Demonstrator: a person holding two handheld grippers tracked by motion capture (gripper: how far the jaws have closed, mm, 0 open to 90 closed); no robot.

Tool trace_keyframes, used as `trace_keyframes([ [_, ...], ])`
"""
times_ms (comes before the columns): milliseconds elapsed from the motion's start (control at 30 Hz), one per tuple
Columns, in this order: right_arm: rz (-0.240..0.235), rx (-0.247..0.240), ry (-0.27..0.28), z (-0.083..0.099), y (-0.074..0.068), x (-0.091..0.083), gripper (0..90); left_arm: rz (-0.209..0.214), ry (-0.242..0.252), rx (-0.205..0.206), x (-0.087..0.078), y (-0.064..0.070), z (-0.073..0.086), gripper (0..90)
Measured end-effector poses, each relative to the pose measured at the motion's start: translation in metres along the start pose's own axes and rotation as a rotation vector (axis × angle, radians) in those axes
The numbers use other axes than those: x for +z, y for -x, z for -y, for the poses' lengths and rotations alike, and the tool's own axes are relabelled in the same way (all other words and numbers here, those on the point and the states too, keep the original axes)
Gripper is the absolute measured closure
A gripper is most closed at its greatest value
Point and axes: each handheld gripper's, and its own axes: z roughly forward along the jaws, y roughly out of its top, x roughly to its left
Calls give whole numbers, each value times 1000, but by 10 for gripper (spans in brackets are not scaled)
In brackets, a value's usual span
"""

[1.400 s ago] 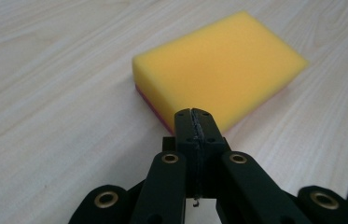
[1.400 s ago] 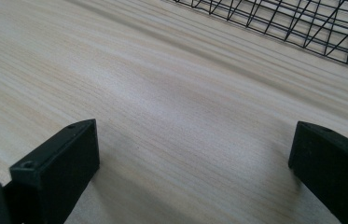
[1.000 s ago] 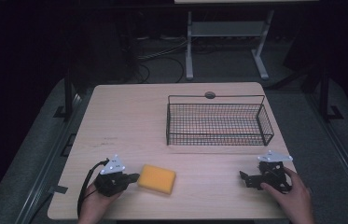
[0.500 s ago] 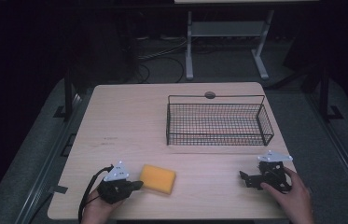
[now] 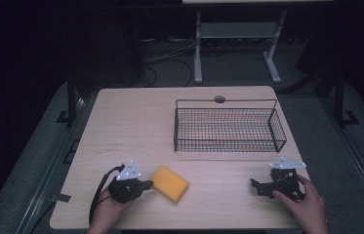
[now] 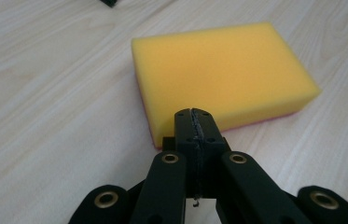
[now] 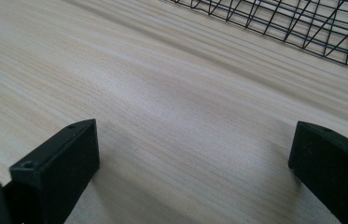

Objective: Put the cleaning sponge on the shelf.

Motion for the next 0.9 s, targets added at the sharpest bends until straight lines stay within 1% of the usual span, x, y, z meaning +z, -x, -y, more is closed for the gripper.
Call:
trace_keyframes([
  [100,0,0,0,0,0,0,12,-2,10,-3,3,-1,-3,898],
  [200,0,0,0,0,0,0,11,-9,12,2,5,-3,-8,898],
  [500,0,0,0,0,0,0,11,-18,19,-1,12,-8,-16,898],
  [600,0,0,0,0,0,0,12,-22,25,-5,15,-11,-20,898],
  [767,0,0,0,0,0,0,12,-28,20,5,22,-16,-27,898],
  [867,0,0,0,0,0,0,12,-34,25,2,27,-18,-31,898],
  [900,0,0,0,0,0,0,12,-37,20,8,29,-19,-33,898],
])
